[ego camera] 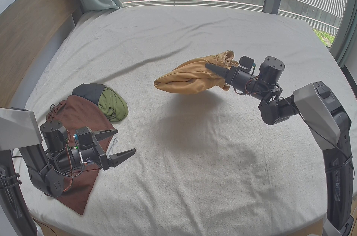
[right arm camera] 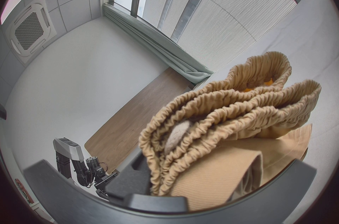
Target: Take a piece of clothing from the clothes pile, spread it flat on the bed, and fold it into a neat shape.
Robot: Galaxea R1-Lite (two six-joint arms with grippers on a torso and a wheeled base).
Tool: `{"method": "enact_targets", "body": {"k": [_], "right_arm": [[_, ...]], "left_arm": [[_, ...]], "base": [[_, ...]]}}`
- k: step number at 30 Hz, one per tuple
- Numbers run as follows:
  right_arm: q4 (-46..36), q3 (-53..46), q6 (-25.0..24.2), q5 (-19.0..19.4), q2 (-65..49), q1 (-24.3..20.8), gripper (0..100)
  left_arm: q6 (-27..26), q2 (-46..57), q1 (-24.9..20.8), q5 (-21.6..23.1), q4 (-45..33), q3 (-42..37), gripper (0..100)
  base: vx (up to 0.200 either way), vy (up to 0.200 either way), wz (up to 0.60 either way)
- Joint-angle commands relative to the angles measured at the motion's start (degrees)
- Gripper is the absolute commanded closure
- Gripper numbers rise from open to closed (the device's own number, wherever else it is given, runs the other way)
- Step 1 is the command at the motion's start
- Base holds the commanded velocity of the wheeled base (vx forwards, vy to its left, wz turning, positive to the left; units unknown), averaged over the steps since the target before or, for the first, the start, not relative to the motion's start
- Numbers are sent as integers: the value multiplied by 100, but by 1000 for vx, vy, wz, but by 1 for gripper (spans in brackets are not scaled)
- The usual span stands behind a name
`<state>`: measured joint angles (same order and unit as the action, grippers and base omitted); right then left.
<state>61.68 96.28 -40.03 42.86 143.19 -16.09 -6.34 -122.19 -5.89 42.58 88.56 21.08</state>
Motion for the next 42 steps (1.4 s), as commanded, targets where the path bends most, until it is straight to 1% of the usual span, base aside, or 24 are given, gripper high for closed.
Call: {"method": "enact_targets", "body": {"k": [1,6,9,10,11,12,15,19,33,40,41,42], "right_arm": [[-78,251,-4,3,350,10,100],[-16,189,22,3,657,80,100],[63,-92,31,3,763,133,100],[151,-338,31,3,737,141,100],[160,-364,31,3,728,141,100],[344,-734,31,3,701,141,100],[713,-1208,31,3,693,124,100],[977,-1595,31,3,745,141,100],[1452,-1815,22,-15,1018,168,100],[1487,-1815,22,-15,1044,168,100],[1478,-1823,22,-6,1044,168,0],[1478,-1815,22,-6,1044,177,0]], "left_arm": [[1,-16,18,5,3,2,0],[1,-16,18,5,3,2,0],[1,-16,9,5,3,-7,0],[1,-16,9,5,3,-7,0],[1,-7,18,5,3,-7,0],[1,-16,9,5,3,-7,0],[1,-25,0,5,3,2,0],[1,-42,-9,5,3,-16,0],[-8,-112,-35,-4,3,-34,0],[-16,-104,-44,-4,3,-34,0],[-16,-104,-44,-4,3,-34,0],[-16,-95,-44,-4,3,-34,0]], "base": [[0,0,0],[0,0,0],[0,0,0],[0,0,0],[0,0,0],[0,0,0],[0,0,0],[0,0,0],[0,0,0],[0,0,0],[0,0,0],[0,0,0]]}}
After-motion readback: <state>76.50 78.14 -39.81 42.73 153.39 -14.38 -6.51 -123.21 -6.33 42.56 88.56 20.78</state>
